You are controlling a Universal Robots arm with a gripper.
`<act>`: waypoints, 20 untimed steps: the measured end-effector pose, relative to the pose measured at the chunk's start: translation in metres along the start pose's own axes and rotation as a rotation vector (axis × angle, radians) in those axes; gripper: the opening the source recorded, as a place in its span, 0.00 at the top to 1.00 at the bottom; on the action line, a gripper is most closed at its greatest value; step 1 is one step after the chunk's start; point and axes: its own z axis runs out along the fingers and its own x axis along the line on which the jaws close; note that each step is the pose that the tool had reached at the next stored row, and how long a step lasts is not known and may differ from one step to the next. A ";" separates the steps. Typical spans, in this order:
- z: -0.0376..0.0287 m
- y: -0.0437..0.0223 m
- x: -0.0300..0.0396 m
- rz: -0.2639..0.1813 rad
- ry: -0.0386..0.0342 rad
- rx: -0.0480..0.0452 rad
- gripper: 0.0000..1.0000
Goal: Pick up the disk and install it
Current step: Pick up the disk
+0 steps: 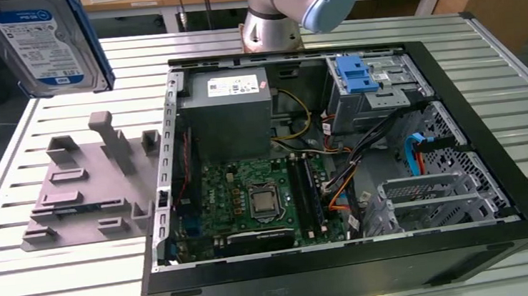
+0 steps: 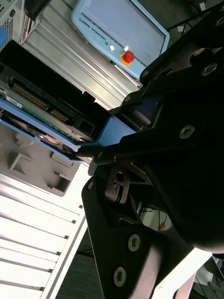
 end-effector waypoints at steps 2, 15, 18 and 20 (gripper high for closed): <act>0.0000 -0.0016 0.0005 0.000 0.0000 0.0000 0.64; 0.0003 -0.0121 0.0028 0.000 -0.0001 0.0001 0.64; 0.0003 -0.0142 0.0033 0.000 -0.0002 0.0000 0.64; 0.0003 -0.0156 0.0036 0.000 -0.0002 0.0000 0.64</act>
